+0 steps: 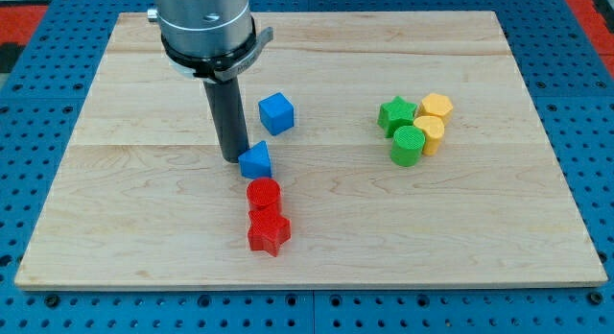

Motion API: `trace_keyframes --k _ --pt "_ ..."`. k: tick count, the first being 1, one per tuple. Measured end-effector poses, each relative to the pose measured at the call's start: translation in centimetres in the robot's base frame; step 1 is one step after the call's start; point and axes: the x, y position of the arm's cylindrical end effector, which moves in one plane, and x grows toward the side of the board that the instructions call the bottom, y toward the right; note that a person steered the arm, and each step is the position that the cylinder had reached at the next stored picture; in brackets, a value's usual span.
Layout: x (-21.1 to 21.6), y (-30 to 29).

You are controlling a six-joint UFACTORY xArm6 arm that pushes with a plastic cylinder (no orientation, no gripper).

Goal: Move the blue cube slightly down

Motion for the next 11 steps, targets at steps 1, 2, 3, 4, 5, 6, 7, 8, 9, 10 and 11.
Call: trace_keyframes --k 1,2,3,4,5,6,7,8,9,10,11 --pt "0.0 0.2" --pt "0.0 0.0" --pt "-1.7 -2.8" --pt "-6.1 -1.9" --pt "-10.4 2.1" --pt "-12.7 4.1" --pt "-11.4 4.8" --pt "-8.8 4.6" --pt "-7.6 4.6" --pt "-7.5 4.2" --pt "-8.7 8.5"
